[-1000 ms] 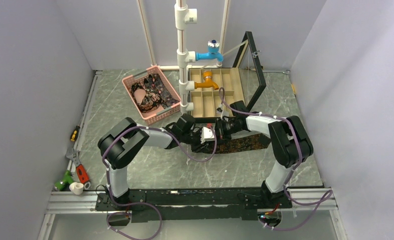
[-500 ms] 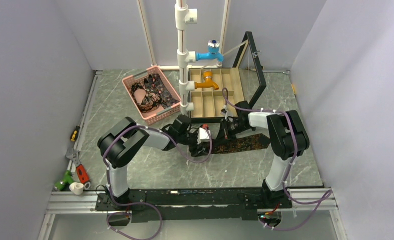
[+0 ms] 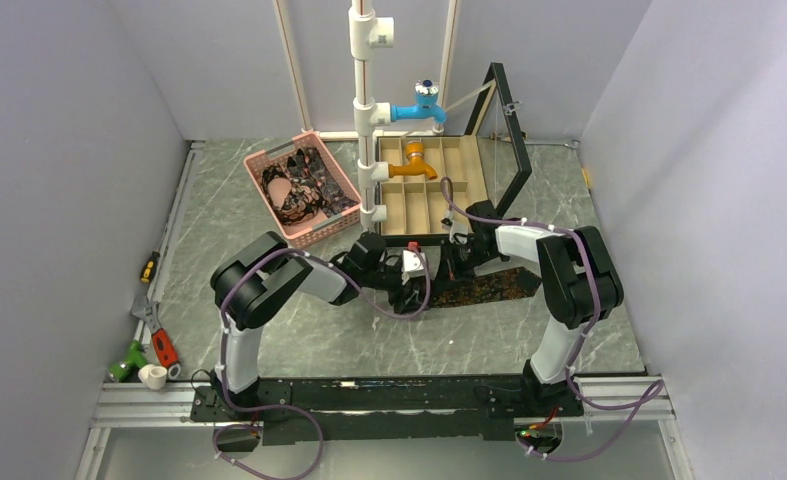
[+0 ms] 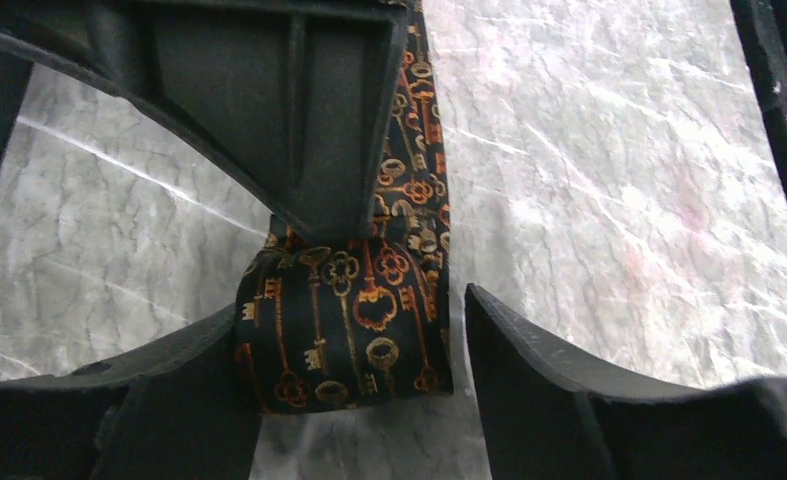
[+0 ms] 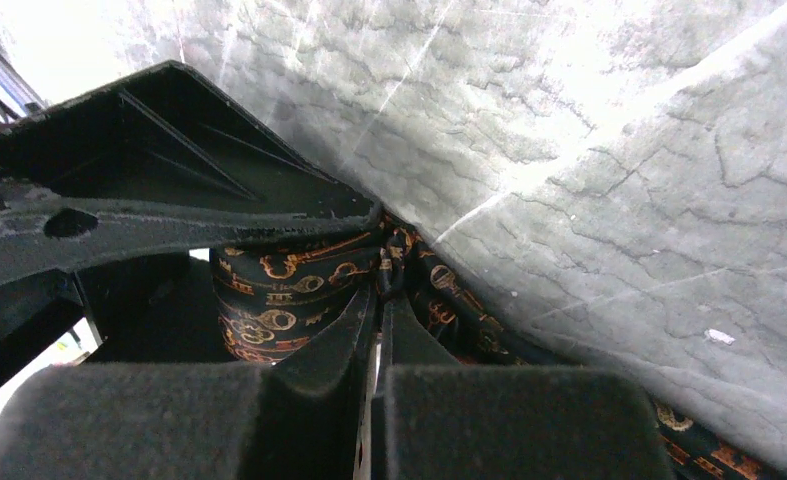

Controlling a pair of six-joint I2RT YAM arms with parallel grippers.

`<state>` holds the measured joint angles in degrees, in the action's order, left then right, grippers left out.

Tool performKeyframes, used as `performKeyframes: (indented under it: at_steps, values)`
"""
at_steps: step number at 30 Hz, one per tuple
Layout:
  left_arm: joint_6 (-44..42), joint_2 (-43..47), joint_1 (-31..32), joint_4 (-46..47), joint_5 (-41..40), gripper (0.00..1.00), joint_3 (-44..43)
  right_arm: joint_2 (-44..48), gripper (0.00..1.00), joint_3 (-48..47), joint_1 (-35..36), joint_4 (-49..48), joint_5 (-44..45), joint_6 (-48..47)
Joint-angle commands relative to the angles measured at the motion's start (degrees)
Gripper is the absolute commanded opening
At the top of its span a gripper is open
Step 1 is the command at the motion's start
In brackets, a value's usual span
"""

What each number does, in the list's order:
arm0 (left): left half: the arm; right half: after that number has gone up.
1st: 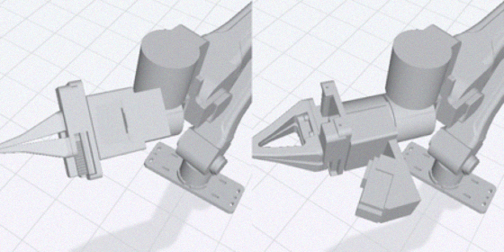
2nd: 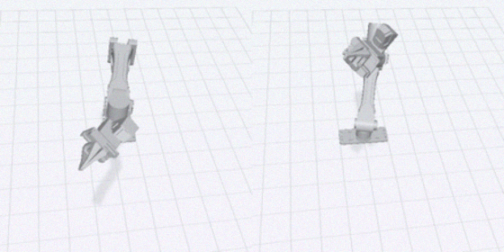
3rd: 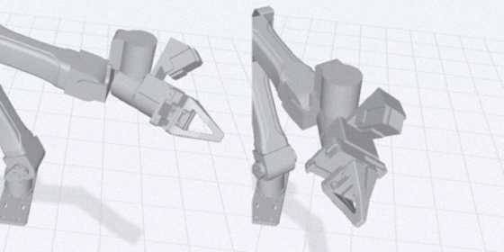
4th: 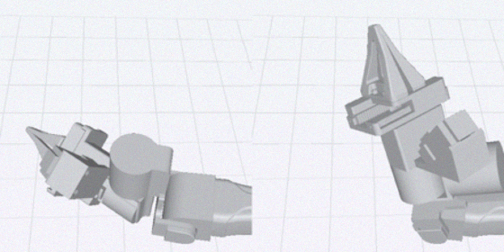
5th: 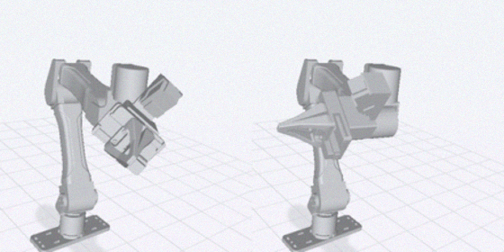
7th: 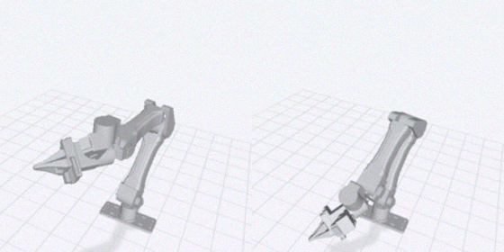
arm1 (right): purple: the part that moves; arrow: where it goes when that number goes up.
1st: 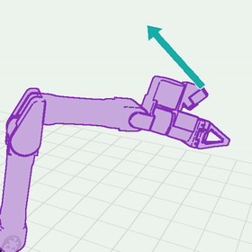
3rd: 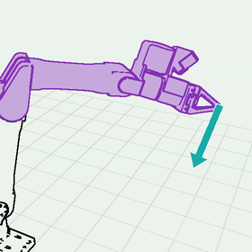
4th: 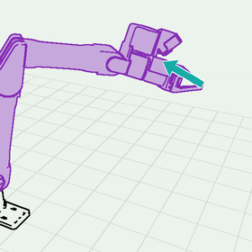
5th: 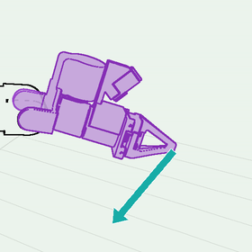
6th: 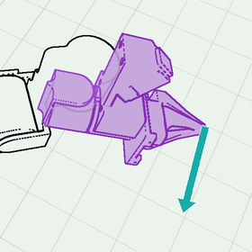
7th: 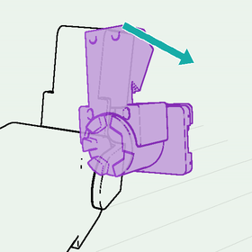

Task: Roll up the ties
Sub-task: Roll the tie at the center of the board.

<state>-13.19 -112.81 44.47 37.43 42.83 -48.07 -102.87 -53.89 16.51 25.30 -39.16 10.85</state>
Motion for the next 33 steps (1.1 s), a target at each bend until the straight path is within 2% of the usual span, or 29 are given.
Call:
performKeyframes:
  at_steps: [1, 4, 6, 10, 13, 18, 22, 25, 27, 30, 33]
  values:
    - [4.12, -2.0, 2.01, 3.24, 0.31, 0.66, -2.28, -2.19, 0.0, 2.13, 1.13, 4.44, 11.31, -3.25]
    - [2.79, -2.69, 2.27, 0.64, -3.18, 0.49, -2.25, -1.48, 0.0, 2.41, 1.41, 3.69, 9.62, -3.17]
    - [-0.74, -1.93, 2.44, -5.58, -6.96, 0.39, -2.56, -0.35, 0.0, 2.63, 1.51, 2.2, 6.78, -2.93]
    - [-10.17, 0.44, 2.58, -24.34, -16.29, 0.27, -5.0, 2.07, 0.0, 1.28, 1.46, -1.57, 2.51, -1.99]
    - [-16.1, 3.3, 2.59, -30.14, -19.05, 0.22, -2.05, 2.67, 0.1, -1.58, 1.48, -0.26, 1.23, -2.75]
    - [-20.04, 4.54, 2.58, -37.22, -20.13, 0.2, -1.15, 5.37, 0.21, -3.73, 0.51, 6.23, -1.14, -4.42]
    - [-20.21, 3.71, 2.85, -40.6, -20.63, 0.2, -2.77, 10.21, 0.43, -1.09, 0.0, 7.74, -4.42, -2.83]
    - [-20.93, 3.34, 3.29, -40.73, -20.68, 0.2, -3.14, 12.73, 0.57, 0.54, 0.08, 4.75, -7.01, 1.41]
    - [-21.34, 3.05, 3.47, -41.01, -20.6, 0.21, -3.6, 13.14, 0.64, 0.96, 0.3, 2.33, -8.23, 4.28]
    - [-22.04, 2.57, 3.7, -41.05, -20.62, 0.23, -4.0, 11.08, 0.65, 1.27, 1.18, -0.55, -7.45, 6.73]
    - [-22.58, 2.35, 3.85, -41.21, -20.44, 0.25, -4.39, 7.16, 0.61, 0.75, 1.5, -1.8, -5.52, 6.66]
